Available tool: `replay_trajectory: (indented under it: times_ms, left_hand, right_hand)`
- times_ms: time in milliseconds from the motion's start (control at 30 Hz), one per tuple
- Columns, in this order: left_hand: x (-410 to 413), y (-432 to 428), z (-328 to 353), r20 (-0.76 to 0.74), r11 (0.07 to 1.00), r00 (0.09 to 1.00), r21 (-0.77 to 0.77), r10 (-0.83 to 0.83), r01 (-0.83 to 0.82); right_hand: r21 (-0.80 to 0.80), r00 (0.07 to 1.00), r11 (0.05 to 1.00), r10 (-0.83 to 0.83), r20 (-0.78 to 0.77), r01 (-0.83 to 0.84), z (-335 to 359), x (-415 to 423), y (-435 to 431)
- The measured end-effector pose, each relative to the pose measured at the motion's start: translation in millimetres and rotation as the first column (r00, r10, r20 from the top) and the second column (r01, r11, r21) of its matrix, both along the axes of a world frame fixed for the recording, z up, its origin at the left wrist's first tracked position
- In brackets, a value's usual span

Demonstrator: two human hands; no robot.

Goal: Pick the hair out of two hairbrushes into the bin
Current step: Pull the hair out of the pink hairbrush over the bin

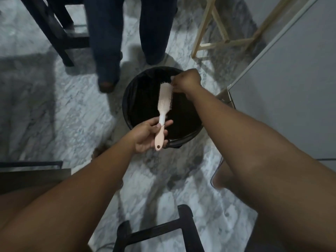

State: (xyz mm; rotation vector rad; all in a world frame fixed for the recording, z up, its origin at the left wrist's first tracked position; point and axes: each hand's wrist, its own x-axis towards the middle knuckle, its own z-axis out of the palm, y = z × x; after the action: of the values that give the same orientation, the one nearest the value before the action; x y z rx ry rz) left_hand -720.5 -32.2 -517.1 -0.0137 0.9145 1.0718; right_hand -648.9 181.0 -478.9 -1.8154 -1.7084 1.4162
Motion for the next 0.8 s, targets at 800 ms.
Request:
replay_trajectory:
  times_ms: [800]
  left_hand:
    - [-6, 8, 6, -0.044, 0.997, 0.996, 0.003, 0.072, -0.072]
  right_hand:
    - [-0.039, 0.964, 0.994, -0.106, -0.244, 0.1, -2, 12, -40]
